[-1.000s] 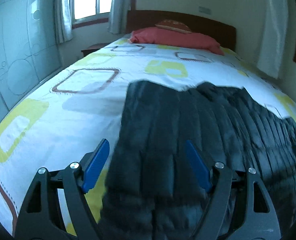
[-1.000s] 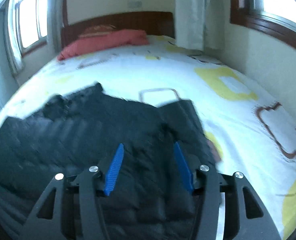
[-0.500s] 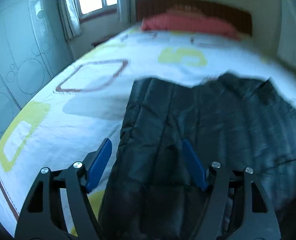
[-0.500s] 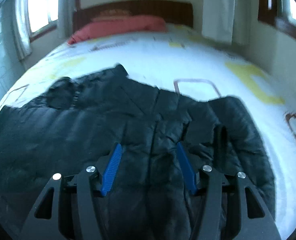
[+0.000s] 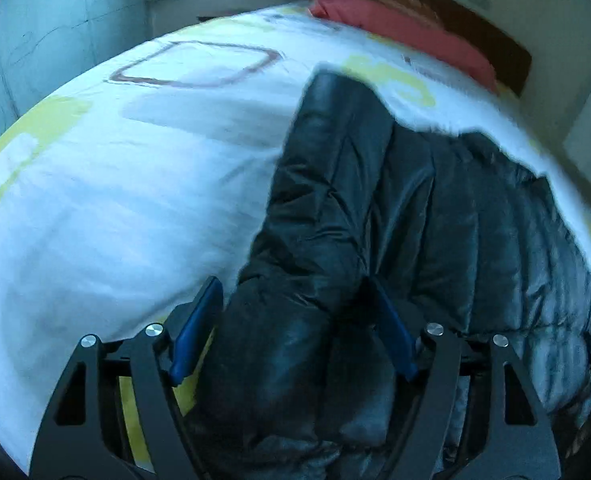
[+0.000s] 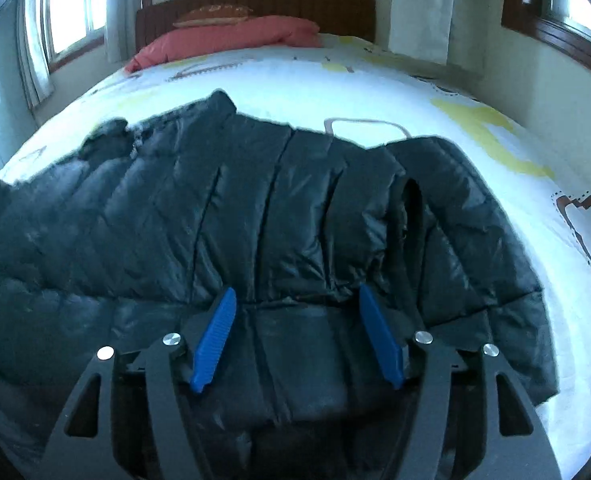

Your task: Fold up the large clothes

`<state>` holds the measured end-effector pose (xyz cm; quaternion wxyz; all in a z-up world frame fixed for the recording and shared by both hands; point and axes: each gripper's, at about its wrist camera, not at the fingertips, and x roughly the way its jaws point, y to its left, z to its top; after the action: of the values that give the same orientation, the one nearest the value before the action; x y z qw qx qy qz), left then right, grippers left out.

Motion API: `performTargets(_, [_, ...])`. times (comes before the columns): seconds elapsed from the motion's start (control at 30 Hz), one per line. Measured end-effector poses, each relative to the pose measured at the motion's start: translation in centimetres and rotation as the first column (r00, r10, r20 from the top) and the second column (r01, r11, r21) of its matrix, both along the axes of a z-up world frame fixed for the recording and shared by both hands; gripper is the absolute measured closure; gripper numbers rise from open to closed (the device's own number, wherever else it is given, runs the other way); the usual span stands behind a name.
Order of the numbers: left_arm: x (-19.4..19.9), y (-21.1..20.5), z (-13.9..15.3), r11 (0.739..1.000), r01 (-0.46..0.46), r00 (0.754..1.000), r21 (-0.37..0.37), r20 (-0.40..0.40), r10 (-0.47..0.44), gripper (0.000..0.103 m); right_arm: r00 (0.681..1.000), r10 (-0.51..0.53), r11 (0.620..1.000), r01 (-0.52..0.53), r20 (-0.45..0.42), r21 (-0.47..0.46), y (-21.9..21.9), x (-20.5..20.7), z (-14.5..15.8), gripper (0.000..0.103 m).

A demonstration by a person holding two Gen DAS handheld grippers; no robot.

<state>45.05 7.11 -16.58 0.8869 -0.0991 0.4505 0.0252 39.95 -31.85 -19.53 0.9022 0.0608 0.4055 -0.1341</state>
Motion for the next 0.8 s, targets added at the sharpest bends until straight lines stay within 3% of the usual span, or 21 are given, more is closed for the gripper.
performTargets(0.2, [-4.4, 3.2, 2.9, 0.999, -0.030, 1.000, -0.021, -0.006, 0.030, 0.028, 1.000, -0.023, 0.998, 0.023, 0.000, 0.057, -1.3, -6.6, 2.2, 0.039])
performTargets(0.3, [-8.5, 6.4, 2.2, 0.996, -0.069, 0.997, -0.060, -0.045, 0.066, 0.028, 0.998, -0.057, 0.994, 0.058, -0.023, 0.091, -2.4, -11.3, 2.4, 0.039])
performTargets(0.5, [-18.6, 11.8, 0.1, 0.959, -0.185, 0.974, -0.214, -0.169, 0.150, 0.028, 0.990, -0.125, 0.977, 0.135, -0.072, 0.163, -4.0, -21.4, 1.5, 0.039])
performTargets(0.67, [-26.2, 13.3, -0.2, 0.939, -0.212, 0.970, -0.272, -0.174, 0.168, 0.028, 0.983, -0.153, 0.960, 0.172, -0.100, 0.219, -4.3, -28.1, 0.2, 0.039])
performTargets(0.8, [-31.2, 13.9, -0.3, 0.903, -0.227, 0.969, -0.366, -0.178, 0.171, 0.028, 0.977, -0.190, 0.931, 0.211, -0.096, 0.298, -4.4, -33.1, -0.8, 0.039])
